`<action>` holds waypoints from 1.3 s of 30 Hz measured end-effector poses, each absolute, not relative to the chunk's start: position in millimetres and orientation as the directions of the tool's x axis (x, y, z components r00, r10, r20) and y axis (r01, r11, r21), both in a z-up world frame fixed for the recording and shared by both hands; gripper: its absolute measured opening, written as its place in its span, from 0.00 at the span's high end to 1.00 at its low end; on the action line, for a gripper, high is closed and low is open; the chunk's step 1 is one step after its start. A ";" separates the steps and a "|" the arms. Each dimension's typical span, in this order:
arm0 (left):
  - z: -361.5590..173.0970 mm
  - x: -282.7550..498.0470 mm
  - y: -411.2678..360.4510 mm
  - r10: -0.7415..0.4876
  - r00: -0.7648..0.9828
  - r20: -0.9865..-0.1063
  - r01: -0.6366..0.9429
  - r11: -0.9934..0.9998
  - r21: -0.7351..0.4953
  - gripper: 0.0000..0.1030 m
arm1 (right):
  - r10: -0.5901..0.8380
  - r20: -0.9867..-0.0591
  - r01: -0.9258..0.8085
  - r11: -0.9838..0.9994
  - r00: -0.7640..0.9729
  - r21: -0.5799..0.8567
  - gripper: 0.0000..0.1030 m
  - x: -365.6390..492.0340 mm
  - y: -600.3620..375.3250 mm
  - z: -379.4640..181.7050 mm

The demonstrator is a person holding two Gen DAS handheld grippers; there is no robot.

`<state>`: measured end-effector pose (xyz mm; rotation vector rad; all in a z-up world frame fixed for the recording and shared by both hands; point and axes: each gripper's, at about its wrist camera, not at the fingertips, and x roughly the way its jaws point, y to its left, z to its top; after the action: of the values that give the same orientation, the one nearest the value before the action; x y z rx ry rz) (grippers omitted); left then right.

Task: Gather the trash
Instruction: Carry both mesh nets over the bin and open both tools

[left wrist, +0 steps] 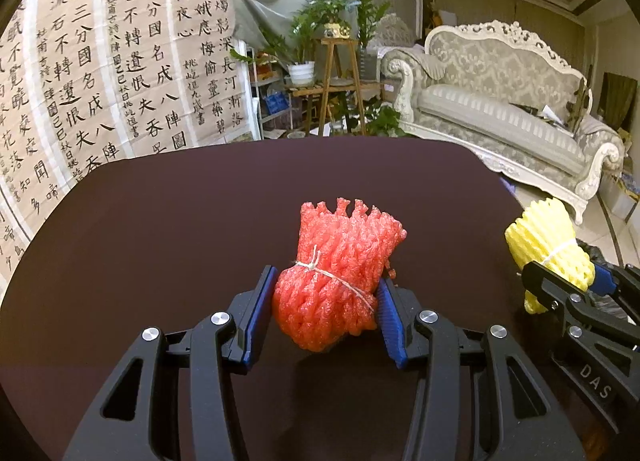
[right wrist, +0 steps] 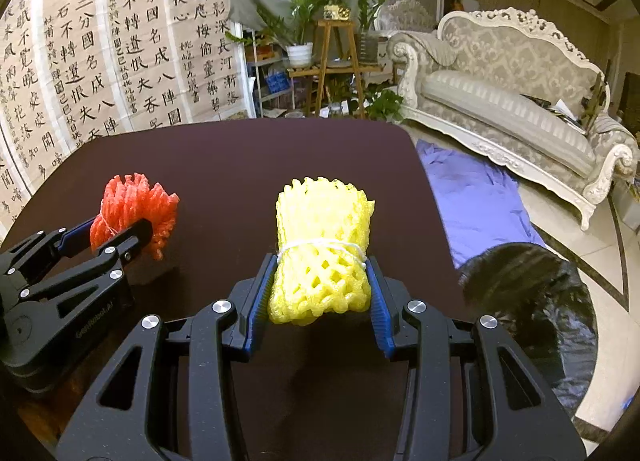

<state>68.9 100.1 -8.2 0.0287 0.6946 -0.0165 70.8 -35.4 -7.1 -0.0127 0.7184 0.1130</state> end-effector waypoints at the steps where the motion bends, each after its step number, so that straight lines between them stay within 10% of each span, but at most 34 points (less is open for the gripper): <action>1: -5.8 63.3 98.0 -0.007 0.774 -0.633 0.023 1.000 0.017 0.54 | 0.097 -0.653 -0.105 0.994 0.751 0.027 0.59 65.8 -37.8 -6.0; 39: -5.7 41.6 -95.3 -0.185 0.792 -0.581 0.277 0.958 0.071 0.52 | -0.222 -0.582 0.293 0.956 0.782 0.028 0.59 2.6 -239.4 -14.0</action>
<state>41.6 -95.3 -5.7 0.1559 0.6076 -0.2495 2.6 -239.4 -14.0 0.1195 0.6124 -0.2788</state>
